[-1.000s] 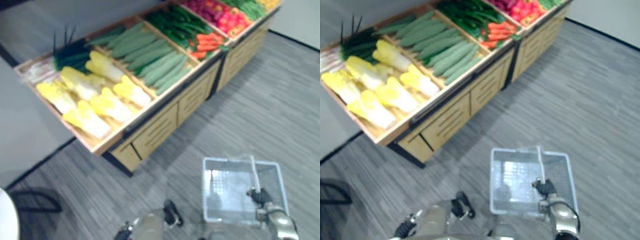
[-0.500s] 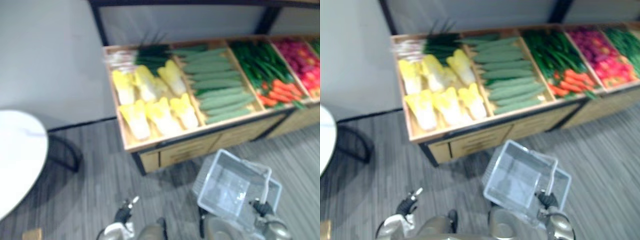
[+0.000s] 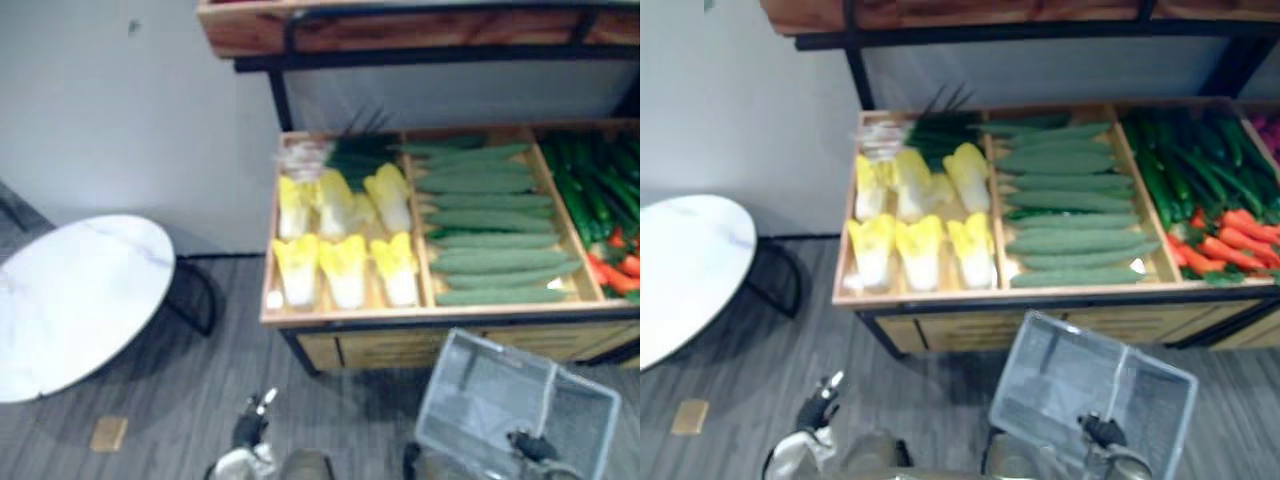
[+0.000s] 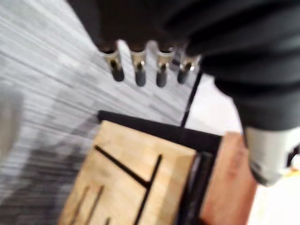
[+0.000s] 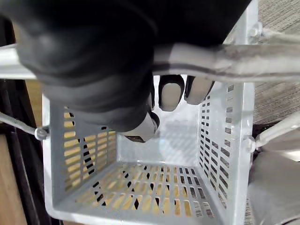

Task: Pick vegetable in the basket

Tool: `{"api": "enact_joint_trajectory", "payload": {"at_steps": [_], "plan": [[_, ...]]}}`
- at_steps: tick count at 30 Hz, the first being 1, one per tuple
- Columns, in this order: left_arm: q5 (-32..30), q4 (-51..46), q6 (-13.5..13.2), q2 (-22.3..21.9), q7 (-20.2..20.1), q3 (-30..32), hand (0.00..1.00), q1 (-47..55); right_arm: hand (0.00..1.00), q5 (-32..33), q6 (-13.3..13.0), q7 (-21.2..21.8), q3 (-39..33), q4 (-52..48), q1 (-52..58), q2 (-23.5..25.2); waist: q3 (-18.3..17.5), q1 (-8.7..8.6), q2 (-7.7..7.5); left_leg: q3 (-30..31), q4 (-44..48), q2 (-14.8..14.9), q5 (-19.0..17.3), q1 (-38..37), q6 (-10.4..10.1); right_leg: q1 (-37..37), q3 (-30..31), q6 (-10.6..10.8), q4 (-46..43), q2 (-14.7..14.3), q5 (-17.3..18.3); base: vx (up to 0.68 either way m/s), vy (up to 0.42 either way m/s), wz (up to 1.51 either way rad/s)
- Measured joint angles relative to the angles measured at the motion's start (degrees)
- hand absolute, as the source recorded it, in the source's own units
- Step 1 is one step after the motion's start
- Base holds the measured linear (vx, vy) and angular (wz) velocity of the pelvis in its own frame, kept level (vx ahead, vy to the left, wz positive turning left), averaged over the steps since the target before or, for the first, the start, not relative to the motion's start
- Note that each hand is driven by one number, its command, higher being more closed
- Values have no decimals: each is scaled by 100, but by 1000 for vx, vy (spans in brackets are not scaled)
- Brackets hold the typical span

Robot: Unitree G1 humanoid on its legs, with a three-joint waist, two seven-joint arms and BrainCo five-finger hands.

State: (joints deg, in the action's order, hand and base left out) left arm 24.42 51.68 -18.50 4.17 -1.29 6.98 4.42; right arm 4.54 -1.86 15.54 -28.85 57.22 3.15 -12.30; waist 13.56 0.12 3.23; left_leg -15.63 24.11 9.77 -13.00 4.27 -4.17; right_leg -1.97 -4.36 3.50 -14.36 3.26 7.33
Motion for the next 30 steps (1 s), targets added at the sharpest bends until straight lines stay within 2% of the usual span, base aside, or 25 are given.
{"api": "enact_joint_trajectory", "payload": {"at_steps": [1, 3, 4, 5, 6, 9, 11, 14, 15, 17, 18, 22, 24, 26, 27, 30], "plan": [[76, -118, -72, -2, 66, 2, 0, -15, 100, 0, 7, -3, -7, 14, -11, -4, 2, 1, 11, -87, -187, 5, -93, -139, 130, -4, 40, 32, -29, -18, 18, 15, 113, -19], [263, -824, -509, 2, 698, 29, 0, -78, 100, -9, 50, 3, 3, 40, -66, 236, -53, 24, -141, -275, -565, -157, -36, -265, 173, -104, 150, 67, -80, 89, 4, 5, 73, -18], [247, -986, -632, 6, 916, 39, 0, -120, 100, -14, 42, 7, 4, 33, -69, 272, -50, 20, -183, -282, -602, -194, -28, -273, 185, -116, 149, 69, -88, 123, 5, 39, 89, -10], [169, -1327, -907, 21, 1499, 109, 0, -265, 100, -17, 18, 31, 12, 21, -70, 326, -79, 16, -271, -312, -672, -276, -8, -315, 216, -208, 140, 92, -235, 239, 36, 74, 82, -1], [156, -1443, -1006, 34, 1721, 164, 0, -332, 100, -17, 3, 45, 17, 18, -69, 342, -69, 6, -316, -320, -720, -324, 28, -362, 266, -212, 133, 112, -302, 288, 81, 90, 78, 5], [-230, -2122, -1572, 142, 2846, 492, 0, -661, 100, -13, -12, 145, 17, 13, -41, 339, -95, -130, -393, -260, -856, -457, 66, -570, 279, -141, -215, 184, -485, 500, 198, 79, 23, 15], [-789, -2593, -1680, 345, 3303, 610, 0, -788, 100, -13, -17, 268, 38, 13, -34, 326, -107, -141, -387, -253, -904, -454, 80, -598, 280, -72, -381, 184, -404, 531, 196, 76, -8, 9], [-1628, -3232, -1685, 637, 3698, 678, 0, -943, 100, -10, -14, 284, 95, 22, 53, 322, -139, -140, -364, -259, -1061, -442, 129, -791, 235, 160, -482, 209, -120, 493, 140, 66, -18, 4], [-1896, -3428, -1649, 713, 3724, 673, 0, -943, 100, -10, -11, 289, 130, 47, 96, 312, -197, -140, -336, -285, -1175, -437, 157, -860, 214, 243, -481, 210, 48, 458, 74, 75, -1, -11], [-2499, -3779, -1404, 892, 3638, 555, 0, -976, 100, -21, -20, 337, 225, 114, 156, 247, -347, -149, -226, -426, -1464, -438, 264, -968, 174, 361, -445, 223, 473, 381, -145, 74, 20, -21], [-2600, -3852, -1338, 940, 3589, 481, 0, -996, 100, -32, -24, 358, 226, 138, 157, 225, -385, -154, -194, -443, -1523, -439, 288, -967, 177, 369, -440, 227, 580, 364, -202, 58, 26, -19], [-3079, -4030, -996, 1372, 2933, -126, 0, -1400, 100, -231, -157, 407, 207, 225, 160, 202, -437, -189, -108, -598, -1816, -437, 418, -1066, 117, 539, -353, 213, 1154, 262, -527, 40, 17, -20], [-3248, -4028, -808, 1636, 2516, -545, 0, -1588, 100, -361, -244, 467, 205, 232, 173, 203, -492, -314, -74, -659, -1962, -435, 457, -1153, 92, 627, -332, 213, 1348, 219, -613, 36, -15, -13], [-3326, -4023, -686, 1690, 2235, -785, 0, -1596, 100, -465, -269, 484, 190, 227, 190, 199, -586, -345, -19, -740, -2042, -430, 474, -1162, 69, 620, -278, 211, 1484, 184, -685, 41, -22, -19], [-3444, -4003, -597, 1691, 2085, -952, 0, -1599, 100, -477, -325, 490, 187, 226, 204, 198, -605, -414, 3, -754, -2089, -430, 488, -1162, 49, 631, -276, 207, 1570, 169, -730, 37, -27, -15], [-3626, -3738, -438, 1767, 1798, -1461, 0, -1630, 100, -580, -399, 505, 172, 225, 207, 209, -608, -469, 9, -829, -2144, -404, 504, -1179, 28, 635, -275, 219, 1679, 129, -787, 19, -40, -11]]}}
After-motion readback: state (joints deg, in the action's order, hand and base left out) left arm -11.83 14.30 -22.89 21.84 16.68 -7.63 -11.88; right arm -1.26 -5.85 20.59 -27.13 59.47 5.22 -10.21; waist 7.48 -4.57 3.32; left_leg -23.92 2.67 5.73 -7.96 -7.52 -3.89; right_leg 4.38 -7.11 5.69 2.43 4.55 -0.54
